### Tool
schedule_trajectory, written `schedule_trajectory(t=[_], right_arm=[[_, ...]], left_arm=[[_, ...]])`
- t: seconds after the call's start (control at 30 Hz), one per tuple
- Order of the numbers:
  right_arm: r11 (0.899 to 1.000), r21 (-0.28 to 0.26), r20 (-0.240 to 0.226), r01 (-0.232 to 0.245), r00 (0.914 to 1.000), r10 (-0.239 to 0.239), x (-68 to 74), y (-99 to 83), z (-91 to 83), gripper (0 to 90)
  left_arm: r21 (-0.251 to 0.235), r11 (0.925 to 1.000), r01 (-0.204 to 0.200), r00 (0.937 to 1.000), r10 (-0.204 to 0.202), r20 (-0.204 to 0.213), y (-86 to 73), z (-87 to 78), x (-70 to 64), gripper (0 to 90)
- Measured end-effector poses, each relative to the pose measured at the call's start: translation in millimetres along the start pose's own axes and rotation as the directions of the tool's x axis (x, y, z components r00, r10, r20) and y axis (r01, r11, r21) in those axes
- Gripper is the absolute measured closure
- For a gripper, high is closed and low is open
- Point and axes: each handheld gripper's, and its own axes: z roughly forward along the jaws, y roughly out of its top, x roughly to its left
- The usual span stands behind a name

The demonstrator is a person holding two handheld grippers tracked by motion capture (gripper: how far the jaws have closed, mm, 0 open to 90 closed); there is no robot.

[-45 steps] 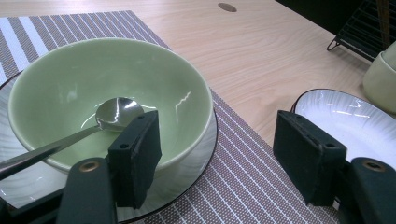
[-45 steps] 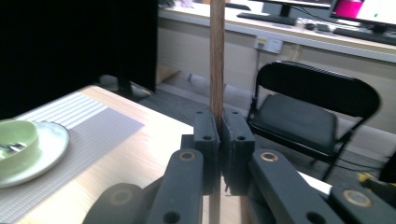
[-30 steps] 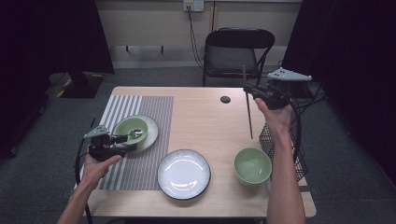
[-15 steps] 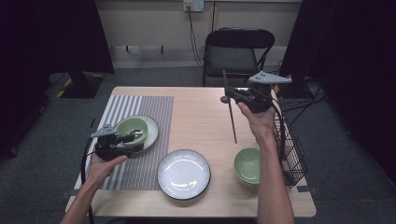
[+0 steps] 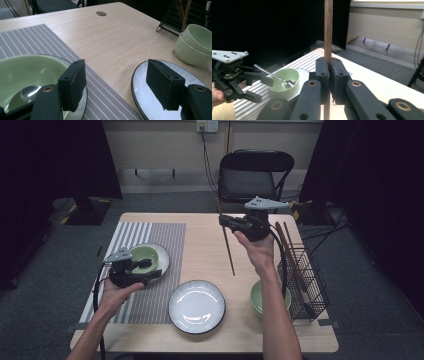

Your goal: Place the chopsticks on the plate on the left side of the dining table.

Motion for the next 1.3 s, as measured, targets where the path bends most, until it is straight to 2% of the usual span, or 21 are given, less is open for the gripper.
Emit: schedule_trajectory(t=[0.07, 0.17, 0.33, 0.47, 0.57, 0.63, 0.7, 0.77, 0.9, 0.97, 1.0, 1.03, 1.1, 1.13, 1.17, 1.3], right_arm=[[1.0, -0.004, -0.012, 0.001, 0.9999, -0.001, 5.1, 1.4, 4.3, 85.8], [1.0, -0.011, -0.017, -0.007, 0.9998, 0.007, 10.7, 1.7, 9.9, 85.8], [1.0, -0.009, -0.043, 0.0, 0.9991, 0.0, 24.5, 2.1, 17.8, 85.8], [1.0, -0.017, -0.067, 0.002, 0.9977, -0.003, 35.1, 1.8, 22.3, 85.8], [1.0, -0.018, -0.073, 0.025, 0.997, -0.026, 45.3, 0.6, 25.7, 85.8], [1.0, -0.026, -0.098, 0.018, 0.995, -0.02, 49.8, -0.4, 28.2, 85.8], [0.999, -0.025, -0.106, 0.029, 0.9938, -0.032, 56.8, -1.8, 32.5, 85.8], [0.999, -0.025, -0.126, 0.023, 0.9917, -0.026, 61.7, -4.4, 37.7, 85.8], [1.0, -0.019, -0.165, 0.009, 0.9862, -0.012, 71.9, -12.1, 50.6, 85.8], [1.0, -0.015, -0.174, 0.009, 0.9848, -0.011, 77.4, -15.5, 55.6, 85.7], [1.0, -0.008, -0.171, 0.014, 0.9852, -0.015, 80.1, -17.5, 57.8, 85.8], [1.0, -0.016, -0.206, -0.01, 0.9786, 0.007, 81.5, -20.0, 59.6, 85.8], [1.0, -0.019, -0.204, -0.007, 0.979, 0.003, 86.4, -22.8, 63.3, 85.8], [1.0, -0.019, -0.209, -0.006, 0.9778, 0.001, 86.7, -23.3, 64.6, 85.8], [1.0, -0.016, -0.214, -0.012, 0.9768, 0.008, 87.5, -23.6, 66.3, 85.8], [1.0, -0.019, -0.218, -0.015, 0.9759, 0.011, 88.3, -23.4, 66.6, 85.8]], left_arm=[[-0.01, 0.9999, 0.002, 0.9984, -0.001, 0.057, 8.1, 1.2, -5.3, 30.2], [-0.026, 0.9992, -0.029, 0.9982, 0.03, 0.051, 19.2, 4.8, -12.6, 30.9], [-0.061, 0.9975, -0.035, 0.9958, 0.04, 0.082, 34.9, 10.7, -19.0, 30.7], [-0.084, 0.9962, -0.024, 0.9922, 0.034, 0.12, 41.6, 18.0, -25.1, 31.0], [-0.061, 0.9957, -0.07, 0.9893, 0.077, 0.124, 44.6, 24.1, -32.9, 34.4], [-0.06, 0.9964, -0.06, 0.9849, 0.069, 0.159, 45.4, 27.5, -36.4, 34.1], [-0.068, 0.9965, -0.048, 0.9849, 0.058, 0.163, 45.7, 29.8, -39.1, 33.0], [-0.085, 0.9961, -0.022, 0.9798, 0.039, 0.196, 45.7, 31.1, -38.7, 33.0], [-0.084, 0.996, -0.029, 0.9803, 0.044, 0.192, 43.9, 36.0, -43.7, 33.8], [-0.09, 0.9959, -0.01, 0.977, 0.029, 0.211, 42.0, 38.6, -45.8, 34.8], [-0.096, 0.9952, -0.016, 0.9768, 0.037, 0.211, 41.2, 39.2, -46.8, 36.4], [-0.094, 0.9954, -0.017, 0.9776, 0.036, 0.207, 41.2, 40.4, -47.5, 36.8], [-0.103, 0.9944, -0.024, 0.9758, 0.046, 0.214, 41.4, 39.3, -47.6, 37.9], [-0.102, 0.9945, -0.024, 0.9769, 0.045, 0.209, 41.7, 38.1, -47.7, 38.5], [-0.101, 0.9943, -0.034, 0.9782, 0.054, 0.2, 41.6, 37.2, -47.5, 43.1], [-0.108, 0.9939, -0.023, 0.9781, 0.045, 0.203, 40.0, 34.3, -43.3, 46.5]])
